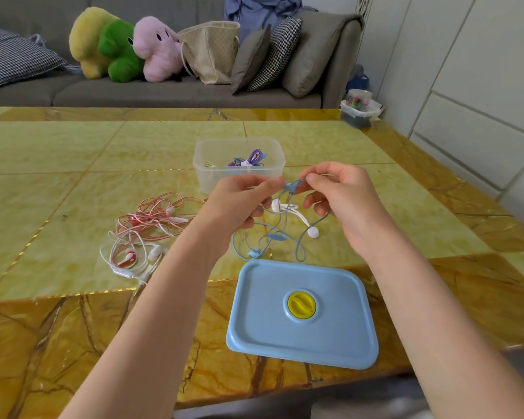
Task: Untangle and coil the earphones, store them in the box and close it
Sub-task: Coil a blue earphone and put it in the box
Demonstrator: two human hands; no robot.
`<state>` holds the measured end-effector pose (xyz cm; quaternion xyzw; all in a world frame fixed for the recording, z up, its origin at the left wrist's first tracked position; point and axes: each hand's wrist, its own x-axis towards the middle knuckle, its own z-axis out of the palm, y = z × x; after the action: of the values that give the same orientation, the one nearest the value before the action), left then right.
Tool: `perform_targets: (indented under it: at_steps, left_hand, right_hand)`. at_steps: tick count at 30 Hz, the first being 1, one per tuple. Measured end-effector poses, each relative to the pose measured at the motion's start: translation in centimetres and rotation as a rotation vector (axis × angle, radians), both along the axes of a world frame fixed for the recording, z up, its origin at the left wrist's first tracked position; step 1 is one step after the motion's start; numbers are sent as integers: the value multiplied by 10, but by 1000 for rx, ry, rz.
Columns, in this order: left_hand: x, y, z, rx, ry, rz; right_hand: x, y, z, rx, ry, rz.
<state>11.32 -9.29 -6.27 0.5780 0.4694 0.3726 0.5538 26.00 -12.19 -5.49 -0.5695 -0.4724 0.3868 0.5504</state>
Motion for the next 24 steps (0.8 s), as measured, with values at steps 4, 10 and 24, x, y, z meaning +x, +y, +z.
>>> perform_targets:
  at_steps: [4,10,24]
  left_hand:
    - [1,0,-2,43,75,-47]
    - [1,3,-5,67,40,-16]
    - [10,3,-7,13,28,-23]
  right_hand:
    - [-1,-1,0,8,9,11]
    - [0,-3,1,18,-75,70]
    - [-4,-3,0,16,-27,-21]
